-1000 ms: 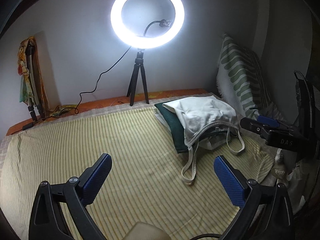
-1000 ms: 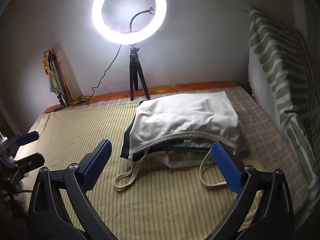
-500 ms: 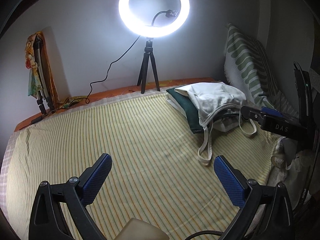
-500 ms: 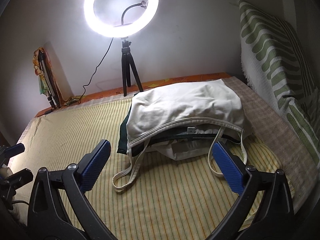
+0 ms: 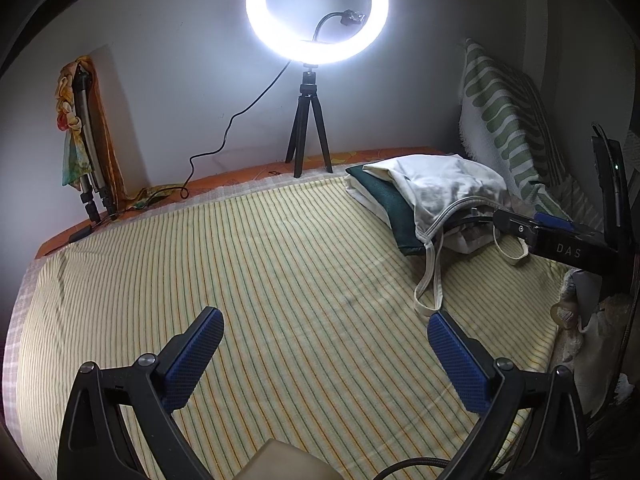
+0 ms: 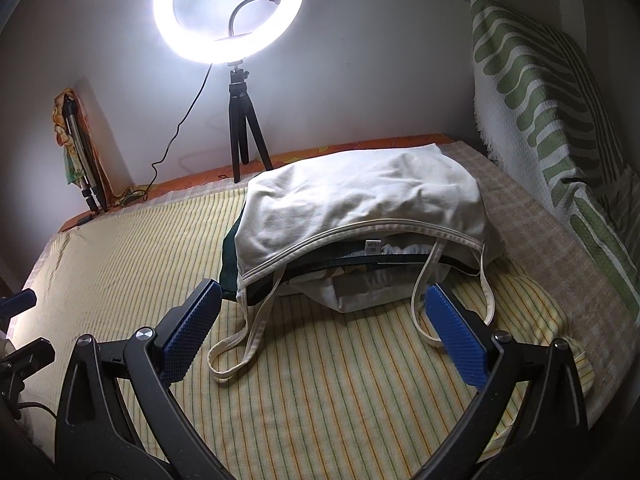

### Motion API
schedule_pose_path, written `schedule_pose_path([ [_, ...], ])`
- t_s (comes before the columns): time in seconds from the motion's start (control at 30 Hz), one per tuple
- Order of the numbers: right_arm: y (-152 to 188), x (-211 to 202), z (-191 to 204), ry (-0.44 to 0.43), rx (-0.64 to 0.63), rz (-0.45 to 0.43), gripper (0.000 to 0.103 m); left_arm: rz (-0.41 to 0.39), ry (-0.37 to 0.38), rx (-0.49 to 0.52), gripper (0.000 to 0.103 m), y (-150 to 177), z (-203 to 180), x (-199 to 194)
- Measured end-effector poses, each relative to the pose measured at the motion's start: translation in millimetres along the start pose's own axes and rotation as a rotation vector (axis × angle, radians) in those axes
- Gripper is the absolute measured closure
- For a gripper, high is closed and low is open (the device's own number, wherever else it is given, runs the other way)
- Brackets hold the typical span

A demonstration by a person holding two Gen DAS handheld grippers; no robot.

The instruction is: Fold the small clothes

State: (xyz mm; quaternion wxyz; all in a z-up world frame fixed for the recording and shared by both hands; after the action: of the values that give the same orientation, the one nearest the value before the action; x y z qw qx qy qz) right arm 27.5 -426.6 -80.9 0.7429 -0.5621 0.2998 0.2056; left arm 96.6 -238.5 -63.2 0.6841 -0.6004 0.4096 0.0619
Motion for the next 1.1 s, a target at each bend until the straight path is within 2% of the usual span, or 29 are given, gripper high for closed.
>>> schedule_pose_path([
  [1.1, 1.2, 2.6, 0.3, -0.011, -0.005, 0.004, 0.000, -0.004, -0.001, 0.015, 0.000, -0.7, -3.2, -1.2],
])
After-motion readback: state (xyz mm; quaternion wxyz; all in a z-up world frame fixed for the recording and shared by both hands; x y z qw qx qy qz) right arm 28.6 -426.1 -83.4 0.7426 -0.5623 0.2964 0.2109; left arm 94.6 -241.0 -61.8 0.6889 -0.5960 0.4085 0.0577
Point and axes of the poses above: each gripper's, at about its wrist camera, not at the fingertips, and x roughly the way its jaws point, z to its left, y to its underside, the point moved 2 cm from there along x, roughly the way its jaws point, and after that the axes turned 4 degrees about -z, right-handed, at the moved point
